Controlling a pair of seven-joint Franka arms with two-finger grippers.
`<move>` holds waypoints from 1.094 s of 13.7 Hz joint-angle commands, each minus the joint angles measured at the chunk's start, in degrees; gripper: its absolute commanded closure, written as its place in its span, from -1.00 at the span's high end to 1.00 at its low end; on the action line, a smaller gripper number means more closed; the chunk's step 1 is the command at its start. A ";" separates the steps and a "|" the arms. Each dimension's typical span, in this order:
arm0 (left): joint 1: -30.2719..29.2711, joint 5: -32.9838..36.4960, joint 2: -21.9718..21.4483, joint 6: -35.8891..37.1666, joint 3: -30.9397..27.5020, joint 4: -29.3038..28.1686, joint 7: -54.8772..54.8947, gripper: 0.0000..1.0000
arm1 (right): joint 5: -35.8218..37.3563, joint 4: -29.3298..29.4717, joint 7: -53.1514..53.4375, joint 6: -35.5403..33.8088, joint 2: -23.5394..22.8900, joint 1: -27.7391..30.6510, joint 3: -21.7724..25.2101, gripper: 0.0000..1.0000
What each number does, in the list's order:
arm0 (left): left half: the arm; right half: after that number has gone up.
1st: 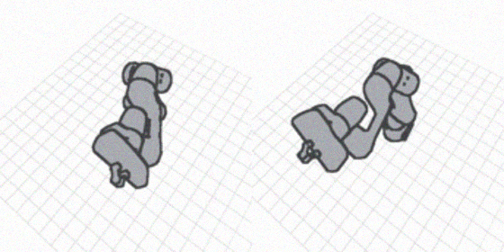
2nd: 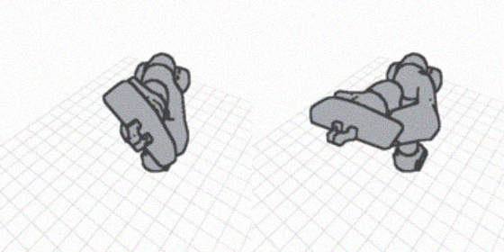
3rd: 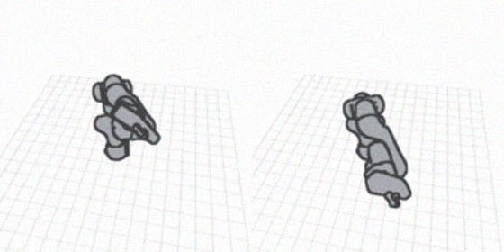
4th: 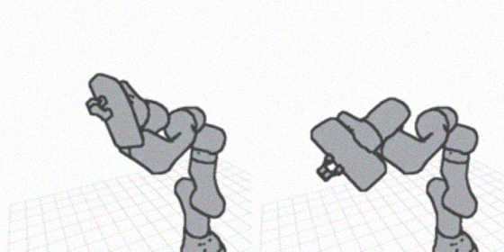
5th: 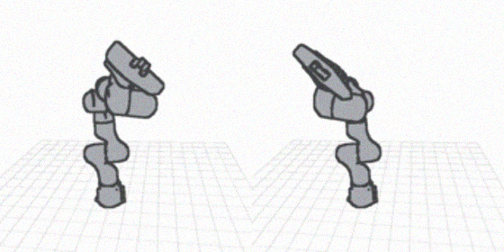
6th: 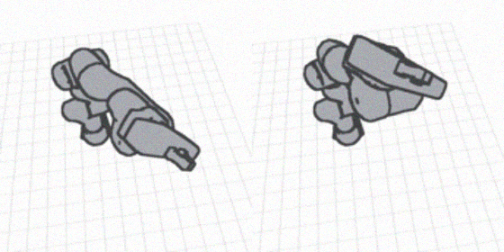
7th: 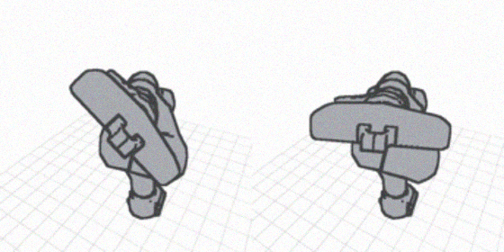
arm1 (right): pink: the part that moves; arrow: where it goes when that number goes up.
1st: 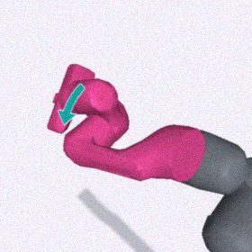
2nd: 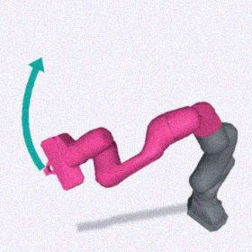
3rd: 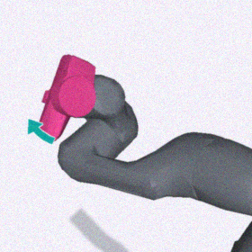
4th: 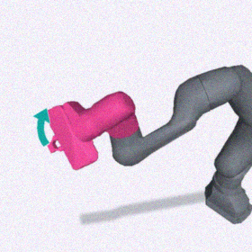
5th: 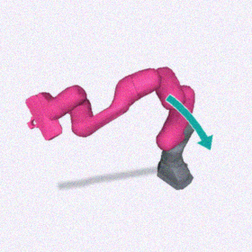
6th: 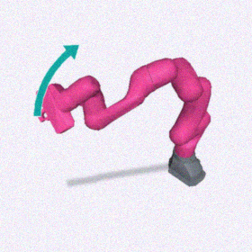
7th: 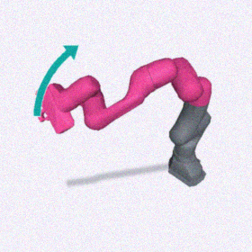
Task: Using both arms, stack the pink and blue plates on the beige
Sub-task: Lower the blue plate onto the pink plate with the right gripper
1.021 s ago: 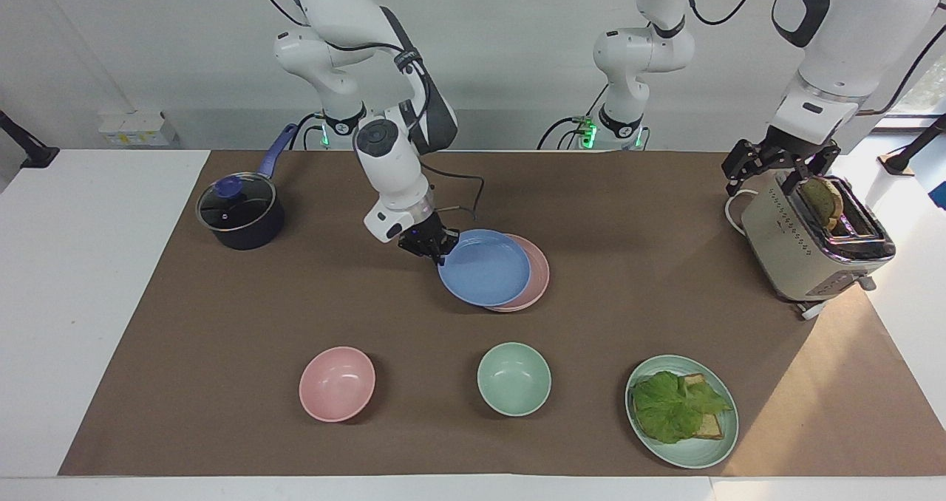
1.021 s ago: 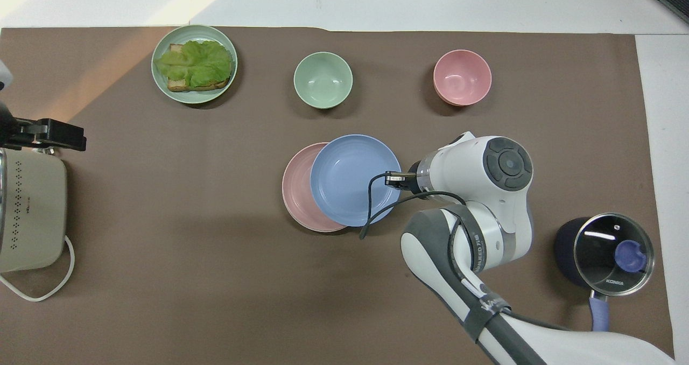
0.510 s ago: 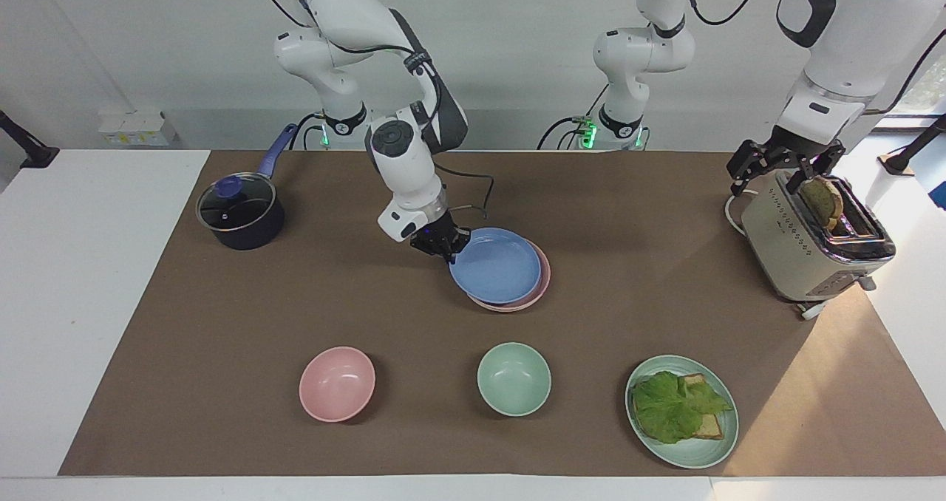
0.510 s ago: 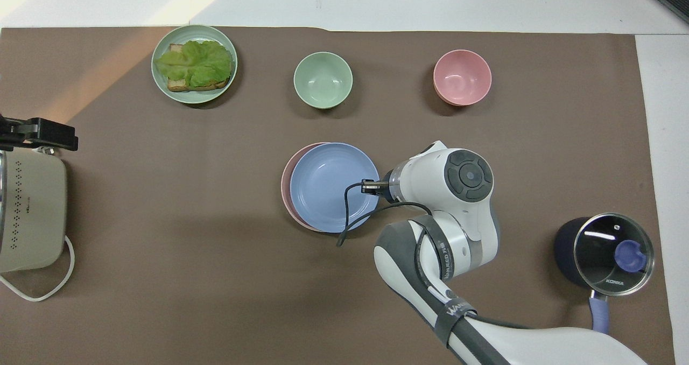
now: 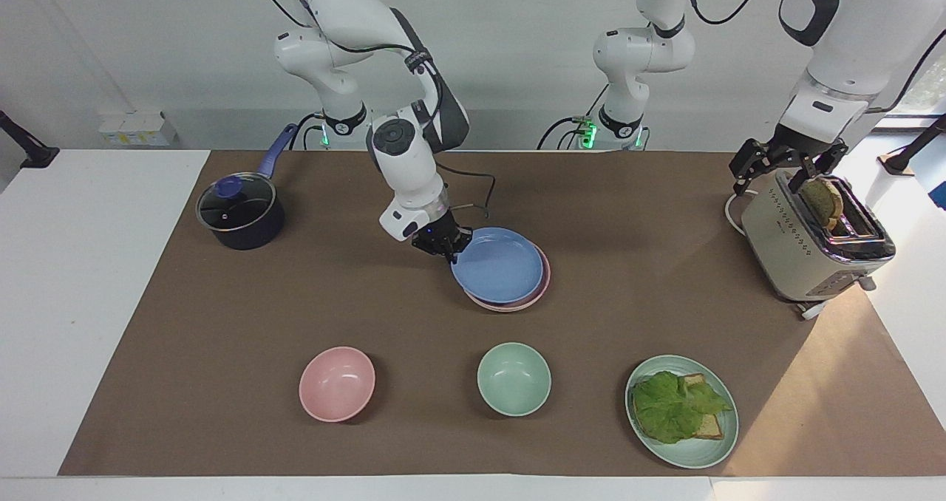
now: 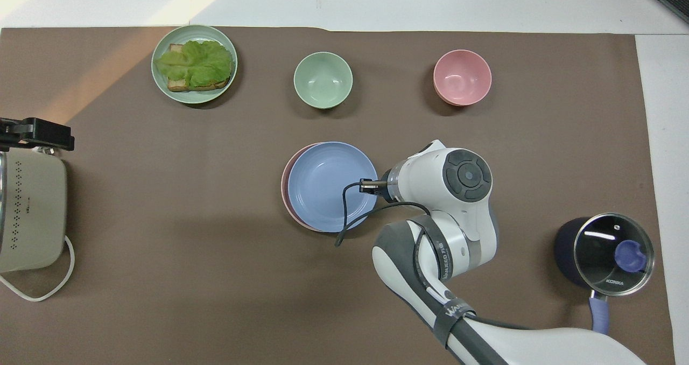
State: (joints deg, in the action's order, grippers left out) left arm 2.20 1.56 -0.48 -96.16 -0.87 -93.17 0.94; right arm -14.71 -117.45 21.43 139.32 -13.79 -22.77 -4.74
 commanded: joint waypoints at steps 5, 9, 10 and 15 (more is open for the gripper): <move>0.61 0.64 -0.75 0.88 -0.54 0.10 0.20 1.00 | -4.01 1.35 -0.78 0.51 -1.33 0.35 -0.62 0.32; 0.61 0.64 -0.66 0.97 -0.54 0.10 0.29 1.00 | -3.40 3.37 0.01 -1.07 0.16 0.44 -0.44 0.99; 0.61 0.64 -0.75 0.97 -0.54 0.10 0.20 1.00 | -2.96 3.37 -0.07 -2.55 1.47 0.96 -0.27 1.00; 0.61 0.64 -0.75 0.97 -0.54 0.10 0.29 1.00 | 3.78 3.46 -0.60 -11.95 9.64 9.48 0.17 1.00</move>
State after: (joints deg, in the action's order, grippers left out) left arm 2.20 1.56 -0.58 -96.15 -0.87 -93.17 0.94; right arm -14.62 -113.31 21.23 130.80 -8.11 -17.20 -4.10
